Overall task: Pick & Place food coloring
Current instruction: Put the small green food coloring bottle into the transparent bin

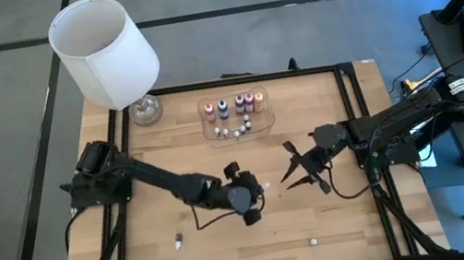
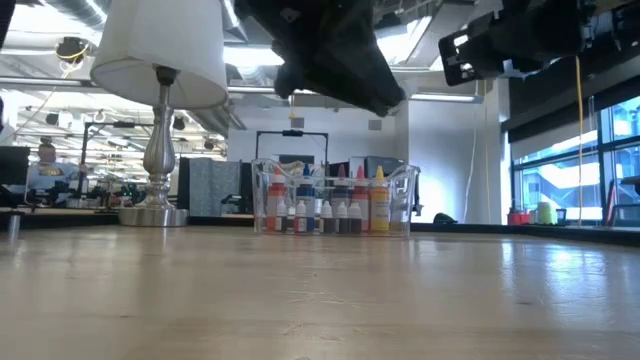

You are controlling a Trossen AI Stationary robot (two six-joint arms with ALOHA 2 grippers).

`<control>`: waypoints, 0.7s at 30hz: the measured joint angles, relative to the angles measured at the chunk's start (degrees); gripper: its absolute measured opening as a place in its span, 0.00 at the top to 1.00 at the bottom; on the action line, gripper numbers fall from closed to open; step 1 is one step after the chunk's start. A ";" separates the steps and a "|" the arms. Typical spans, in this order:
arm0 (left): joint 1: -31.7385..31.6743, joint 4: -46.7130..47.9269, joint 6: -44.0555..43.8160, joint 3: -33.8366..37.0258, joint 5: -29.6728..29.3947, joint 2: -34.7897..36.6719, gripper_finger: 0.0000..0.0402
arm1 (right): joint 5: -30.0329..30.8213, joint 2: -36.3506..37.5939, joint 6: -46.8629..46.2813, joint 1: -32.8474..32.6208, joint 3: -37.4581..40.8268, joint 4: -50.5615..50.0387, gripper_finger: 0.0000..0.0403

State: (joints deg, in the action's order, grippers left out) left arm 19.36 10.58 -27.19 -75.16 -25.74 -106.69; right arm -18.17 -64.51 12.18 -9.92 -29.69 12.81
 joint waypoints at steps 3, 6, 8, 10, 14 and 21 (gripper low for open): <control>-1.44 -0.07 -0.64 0.00 4.06 -0.04 0.80 | 1.10 -0.01 -0.47 -0.58 0.00 -1.39 0.68; -2.52 -0.40 -1.08 0.00 8.19 -1.10 0.80 | 4.71 -1.10 -2.92 -1.23 0.00 -1.48 0.60; -3.14 -0.81 -2.15 0.02 10.00 -2.26 0.80 | 7.81 -2.42 -4.22 -1.37 0.00 -0.49 0.53; -3.73 -0.99 -3.48 0.06 11.08 -3.42 0.80 | 9.99 -3.97 -4.43 -1.37 0.00 -0.06 0.46; -4.51 -3.06 -4.05 0.09 14.10 -4.73 0.80 | 11.00 -7.69 -2.43 -1.45 0.00 1.39 0.36; -4.47 -3.55 -4.04 0.07 14.67 -5.01 0.80 | 11.03 -13.57 -3.68 -1.66 0.00 5.78 0.32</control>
State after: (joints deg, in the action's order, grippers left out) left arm 14.90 7.04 -31.23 -75.09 -11.07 -111.70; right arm -7.14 -78.08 8.49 -11.57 -29.69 18.59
